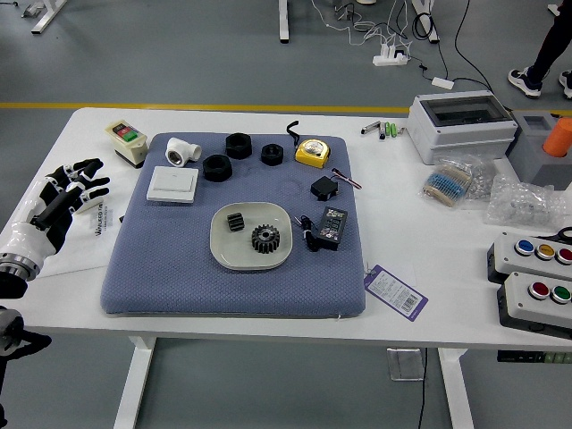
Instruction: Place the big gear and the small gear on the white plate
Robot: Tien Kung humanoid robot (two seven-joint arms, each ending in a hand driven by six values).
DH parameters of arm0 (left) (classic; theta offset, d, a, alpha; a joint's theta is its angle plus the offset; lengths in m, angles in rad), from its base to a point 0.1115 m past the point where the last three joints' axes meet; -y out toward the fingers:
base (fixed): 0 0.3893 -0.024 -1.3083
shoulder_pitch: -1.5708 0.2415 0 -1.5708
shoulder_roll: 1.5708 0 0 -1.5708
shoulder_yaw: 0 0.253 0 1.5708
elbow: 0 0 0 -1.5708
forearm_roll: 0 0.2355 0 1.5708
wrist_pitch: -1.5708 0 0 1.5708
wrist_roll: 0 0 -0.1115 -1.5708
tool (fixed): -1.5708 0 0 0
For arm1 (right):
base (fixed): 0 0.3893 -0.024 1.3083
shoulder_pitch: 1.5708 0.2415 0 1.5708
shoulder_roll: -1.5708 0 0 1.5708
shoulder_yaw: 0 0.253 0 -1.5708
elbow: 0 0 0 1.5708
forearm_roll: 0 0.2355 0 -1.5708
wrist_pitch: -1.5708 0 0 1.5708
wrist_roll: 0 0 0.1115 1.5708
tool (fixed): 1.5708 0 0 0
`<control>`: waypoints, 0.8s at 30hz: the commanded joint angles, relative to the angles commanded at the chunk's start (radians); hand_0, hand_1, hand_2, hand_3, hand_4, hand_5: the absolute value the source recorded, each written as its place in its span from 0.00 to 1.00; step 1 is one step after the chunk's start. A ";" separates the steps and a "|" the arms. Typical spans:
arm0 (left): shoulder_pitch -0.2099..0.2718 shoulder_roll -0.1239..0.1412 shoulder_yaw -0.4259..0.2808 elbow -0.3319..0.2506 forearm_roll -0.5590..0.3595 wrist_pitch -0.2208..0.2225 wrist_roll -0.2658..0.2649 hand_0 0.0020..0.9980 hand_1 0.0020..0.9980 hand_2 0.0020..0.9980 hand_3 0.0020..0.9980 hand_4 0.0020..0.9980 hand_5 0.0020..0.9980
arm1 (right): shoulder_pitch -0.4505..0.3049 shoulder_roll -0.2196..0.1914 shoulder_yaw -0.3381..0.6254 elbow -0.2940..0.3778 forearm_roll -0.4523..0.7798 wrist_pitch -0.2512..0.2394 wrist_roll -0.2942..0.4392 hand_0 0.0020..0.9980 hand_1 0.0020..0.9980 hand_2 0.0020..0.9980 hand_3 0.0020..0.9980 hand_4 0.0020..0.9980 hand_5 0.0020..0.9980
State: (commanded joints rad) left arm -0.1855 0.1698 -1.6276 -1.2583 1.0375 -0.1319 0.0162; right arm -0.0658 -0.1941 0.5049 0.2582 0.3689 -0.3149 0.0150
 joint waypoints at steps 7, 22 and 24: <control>0.000 -0.003 -0.017 0.001 -0.057 -0.089 0.059 0.84 0.82 0.90 0.84 0.90 0.85 | 0.001 0.000 0.004 0.000 -0.002 0.000 0.000 0.70 0.72 0.77 0.58 0.80 0.65; -0.061 -0.034 -0.008 0.032 -0.062 -0.133 0.059 0.88 0.86 0.94 0.87 0.94 0.95 | 0.015 -0.001 0.042 -0.005 -0.011 0.002 0.004 0.70 0.72 0.77 0.58 0.80 0.65; -0.059 -0.031 -0.014 0.030 -0.060 -0.133 0.056 0.89 0.87 0.94 0.87 0.94 0.97 | 0.017 -0.002 0.047 -0.005 -0.012 0.004 0.004 0.70 0.71 0.77 0.57 0.80 0.65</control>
State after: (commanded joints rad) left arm -0.2447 0.1389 -1.6413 -1.2282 0.9777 -0.2653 0.0722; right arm -0.0492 -0.1960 0.5516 0.2535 0.3566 -0.3112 0.0192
